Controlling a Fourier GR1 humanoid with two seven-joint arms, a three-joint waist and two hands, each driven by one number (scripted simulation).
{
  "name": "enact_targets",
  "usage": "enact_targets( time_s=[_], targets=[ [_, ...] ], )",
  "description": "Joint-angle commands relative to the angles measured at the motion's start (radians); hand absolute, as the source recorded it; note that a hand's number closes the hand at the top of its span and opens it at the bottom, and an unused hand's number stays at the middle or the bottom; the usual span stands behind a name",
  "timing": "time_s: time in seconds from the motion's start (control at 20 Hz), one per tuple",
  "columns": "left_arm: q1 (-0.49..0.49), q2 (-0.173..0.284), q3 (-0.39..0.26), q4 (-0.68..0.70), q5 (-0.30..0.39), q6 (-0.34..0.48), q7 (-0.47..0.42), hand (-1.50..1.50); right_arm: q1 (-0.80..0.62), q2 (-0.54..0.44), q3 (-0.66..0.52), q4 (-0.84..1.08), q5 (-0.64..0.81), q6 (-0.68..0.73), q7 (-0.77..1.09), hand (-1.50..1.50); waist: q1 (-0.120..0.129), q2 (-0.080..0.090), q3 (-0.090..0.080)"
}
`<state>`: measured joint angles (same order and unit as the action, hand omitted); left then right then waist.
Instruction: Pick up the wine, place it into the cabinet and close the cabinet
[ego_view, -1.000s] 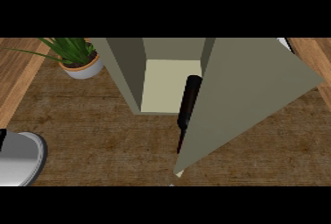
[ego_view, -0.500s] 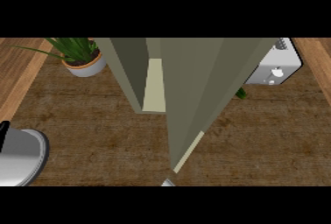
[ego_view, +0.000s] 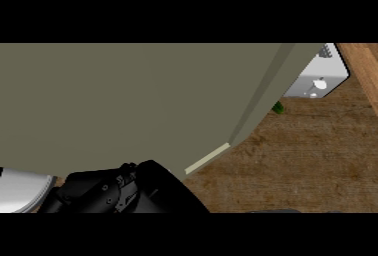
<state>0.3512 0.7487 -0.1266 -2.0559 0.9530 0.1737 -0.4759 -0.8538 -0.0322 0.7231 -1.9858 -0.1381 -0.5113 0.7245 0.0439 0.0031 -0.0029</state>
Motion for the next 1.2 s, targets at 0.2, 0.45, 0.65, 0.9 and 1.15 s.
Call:
enact_targets(
  time_s=[0.2,0.45,0.65,0.9,1.15],
  targets=[
    [-0.041,-0.036,0.0,0.012,-0.018,0.033,0.046,-1.5,-0.386,0.032,-0.165,0.357,-0.07,-0.009,-0.052,1.5,-0.014,-0.003,0.001],
    [-0.065,-0.056,0.001,0.035,-0.056,0.024,0.042,-1.5,-0.377,0.032,-0.201,0.617,-0.036,0.078,-0.251,1.5,-0.018,0.004,0.001],
    [-0.079,-0.086,0.005,0.024,-0.067,0.058,0.07,-1.5,-0.411,0.031,-0.33,0.708,-0.084,0.165,-0.263,1.5,-0.031,0.001,0.003],
    [-0.088,-0.083,0.025,0.044,-0.079,0.017,0.089,-1.5,-0.376,0.032,-0.352,0.856,-0.086,0.206,-0.409,1.5,-0.026,0.003,0.002],
    [-0.085,-0.097,0.02,0.048,-0.112,0.02,0.08,-1.5,-0.369,-0.059,-0.427,0.928,-0.113,0.338,-0.488,1.5,-0.029,0.007,0.002]
  ],
)
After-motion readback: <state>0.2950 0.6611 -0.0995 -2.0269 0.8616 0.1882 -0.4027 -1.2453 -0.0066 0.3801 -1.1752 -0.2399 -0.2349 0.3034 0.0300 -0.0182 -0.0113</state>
